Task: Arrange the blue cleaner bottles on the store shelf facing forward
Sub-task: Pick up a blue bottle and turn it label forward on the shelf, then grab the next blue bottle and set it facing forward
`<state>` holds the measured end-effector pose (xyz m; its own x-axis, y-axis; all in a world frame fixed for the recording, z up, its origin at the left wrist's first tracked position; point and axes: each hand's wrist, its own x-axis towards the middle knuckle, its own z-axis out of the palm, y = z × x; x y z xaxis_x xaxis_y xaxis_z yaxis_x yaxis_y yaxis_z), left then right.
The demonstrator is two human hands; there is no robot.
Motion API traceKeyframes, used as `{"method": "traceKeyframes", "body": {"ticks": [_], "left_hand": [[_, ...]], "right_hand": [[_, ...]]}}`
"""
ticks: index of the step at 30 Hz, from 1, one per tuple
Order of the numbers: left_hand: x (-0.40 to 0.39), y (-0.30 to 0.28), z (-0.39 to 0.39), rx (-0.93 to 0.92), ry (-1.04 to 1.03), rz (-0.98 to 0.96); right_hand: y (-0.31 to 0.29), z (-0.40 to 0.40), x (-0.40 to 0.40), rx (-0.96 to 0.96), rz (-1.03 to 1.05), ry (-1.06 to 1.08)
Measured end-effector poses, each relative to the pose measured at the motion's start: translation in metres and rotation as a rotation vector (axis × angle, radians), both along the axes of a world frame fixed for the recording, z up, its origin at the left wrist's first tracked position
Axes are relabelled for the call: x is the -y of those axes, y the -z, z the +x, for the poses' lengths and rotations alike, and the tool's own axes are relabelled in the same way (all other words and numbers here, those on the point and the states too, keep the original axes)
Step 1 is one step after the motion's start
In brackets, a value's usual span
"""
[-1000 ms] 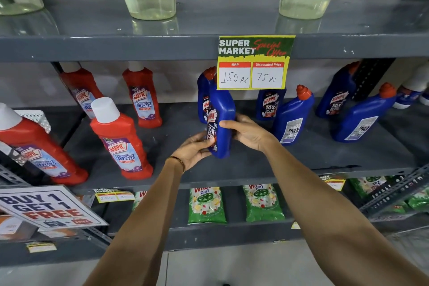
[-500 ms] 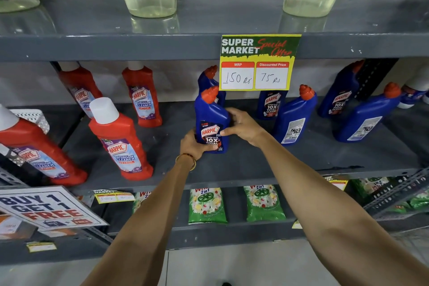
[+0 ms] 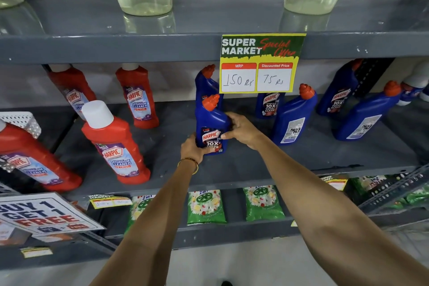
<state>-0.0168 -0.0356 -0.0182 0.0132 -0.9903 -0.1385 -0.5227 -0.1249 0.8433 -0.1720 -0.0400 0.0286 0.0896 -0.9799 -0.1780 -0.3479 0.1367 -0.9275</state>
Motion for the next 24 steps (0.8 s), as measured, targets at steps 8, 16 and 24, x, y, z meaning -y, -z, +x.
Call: {"method": "traceKeyframes", "body": {"ticks": [8,16,24], "left_hand": [[-0.01,0.006,0.006,-0.008,-0.072,0.039],[-0.046,0.012,-0.016,-0.134,-0.182,0.049],[-0.058,0.009,-0.073,-0.127,-0.029,0.022]], "right_hand": [[0.017,-0.008,-0.012,0.046,0.02,0.196],[0.03,-0.029,-0.052,-0.014,-0.013,0.482],[0.031,-0.081,-0.092,-0.087,-0.061,0.638]]}}
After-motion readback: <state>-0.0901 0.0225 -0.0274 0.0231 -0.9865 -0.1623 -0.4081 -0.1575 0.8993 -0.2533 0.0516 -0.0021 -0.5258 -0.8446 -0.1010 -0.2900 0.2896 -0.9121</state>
